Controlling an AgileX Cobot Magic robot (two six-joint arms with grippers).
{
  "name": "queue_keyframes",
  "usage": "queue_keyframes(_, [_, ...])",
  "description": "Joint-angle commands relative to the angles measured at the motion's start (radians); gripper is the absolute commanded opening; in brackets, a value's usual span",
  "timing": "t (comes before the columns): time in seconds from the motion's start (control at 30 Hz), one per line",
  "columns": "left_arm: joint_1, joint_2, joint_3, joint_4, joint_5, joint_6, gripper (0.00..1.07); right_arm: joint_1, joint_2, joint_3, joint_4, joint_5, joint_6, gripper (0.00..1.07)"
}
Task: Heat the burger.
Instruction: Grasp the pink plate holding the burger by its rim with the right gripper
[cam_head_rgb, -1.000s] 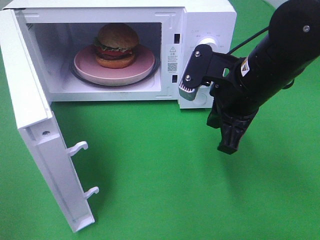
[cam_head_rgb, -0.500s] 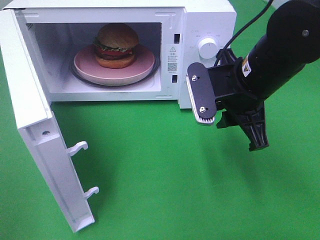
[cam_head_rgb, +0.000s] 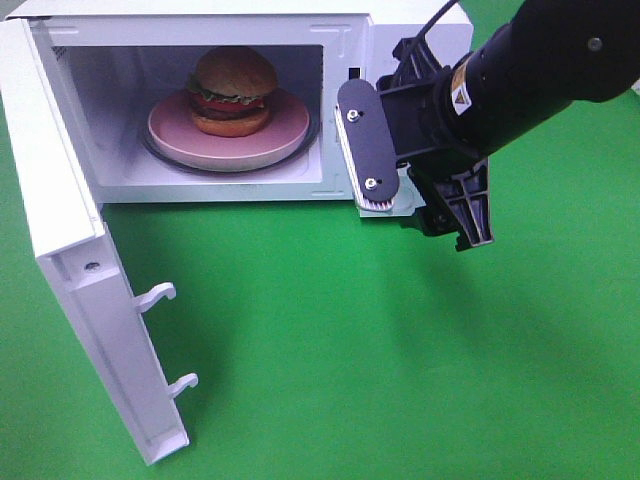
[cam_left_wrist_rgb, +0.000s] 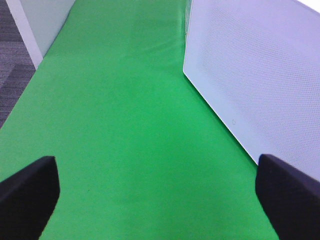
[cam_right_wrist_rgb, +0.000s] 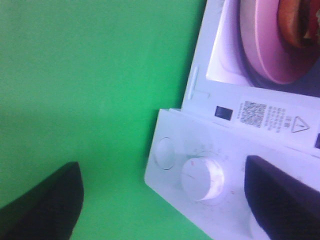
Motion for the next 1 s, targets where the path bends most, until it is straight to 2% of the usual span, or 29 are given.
queue_keyframes(0.03, [0.001,-0.005,0.003,0.0,-0.009,0.002,1.0,0.025,0.043,-0.051,-0.054,0.001,0.028,0.85])
queue_keyframes(1.0, [0.001,-0.005,0.003,0.0,-0.009,0.002,1.0,0.044,0.455,-0.439,-0.076,-0.117,0.055,0.83])
